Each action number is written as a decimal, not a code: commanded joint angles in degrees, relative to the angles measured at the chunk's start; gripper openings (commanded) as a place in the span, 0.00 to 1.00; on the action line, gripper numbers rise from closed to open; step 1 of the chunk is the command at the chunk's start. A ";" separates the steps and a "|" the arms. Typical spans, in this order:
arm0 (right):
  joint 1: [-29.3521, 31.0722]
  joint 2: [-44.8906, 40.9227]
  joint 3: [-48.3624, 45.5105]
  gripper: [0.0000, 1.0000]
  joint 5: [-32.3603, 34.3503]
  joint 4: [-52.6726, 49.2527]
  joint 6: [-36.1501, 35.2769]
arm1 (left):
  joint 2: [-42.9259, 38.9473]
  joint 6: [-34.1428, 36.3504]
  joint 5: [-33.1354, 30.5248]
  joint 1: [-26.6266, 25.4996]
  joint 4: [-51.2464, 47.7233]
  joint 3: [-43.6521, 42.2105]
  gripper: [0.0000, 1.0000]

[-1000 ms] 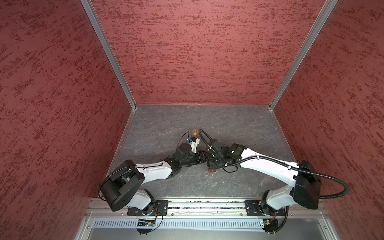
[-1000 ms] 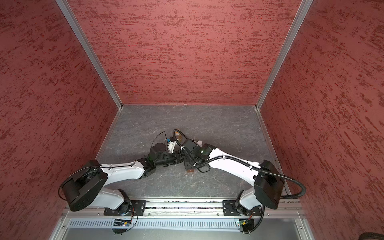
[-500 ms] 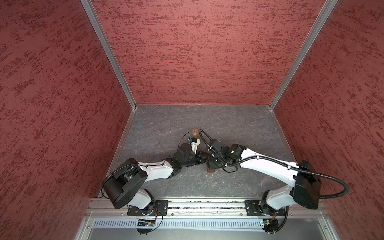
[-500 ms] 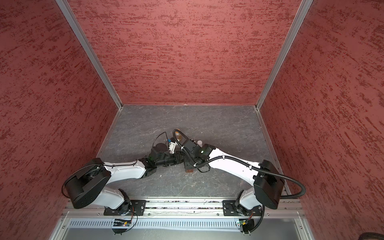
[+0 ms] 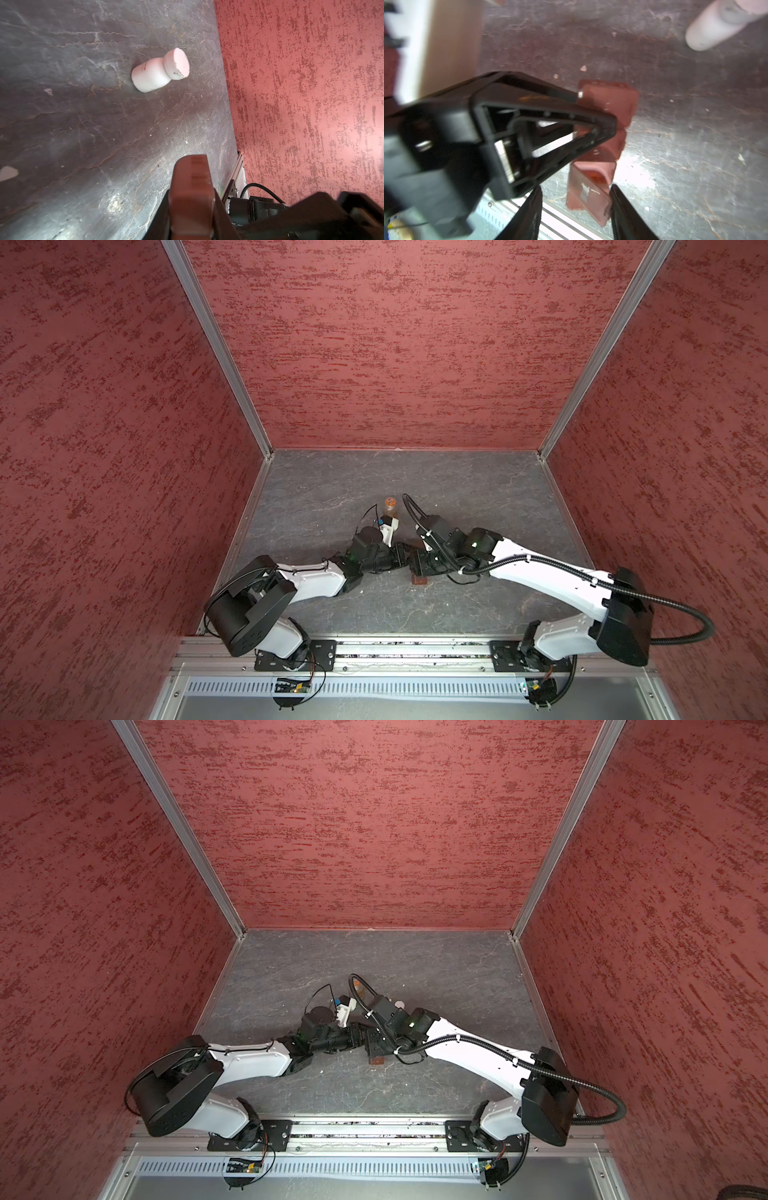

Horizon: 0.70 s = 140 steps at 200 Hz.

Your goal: Sort the pills into containers

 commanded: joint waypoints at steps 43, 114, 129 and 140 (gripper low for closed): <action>-0.05 -1.76 -1.20 0.50 -6.83 8.58 0.16 | 2.56 -0.02 1.77 0.54 3.33 -0.70 0.05; -0.12 -0.60 -3.71 0.40 -11.36 12.08 0.91 | 3.14 -0.68 2.31 1.28 5.03 -1.66 0.05; -0.14 -1.26 -3.60 0.40 -11.08 11.95 0.77 | 2.71 -0.72 2.39 1.60 5.01 -2.02 0.06; -0.28 -1.73 -3.63 0.40 -10.89 11.72 0.62 | 2.48 -0.59 2.39 1.96 4.97 -2.38 0.06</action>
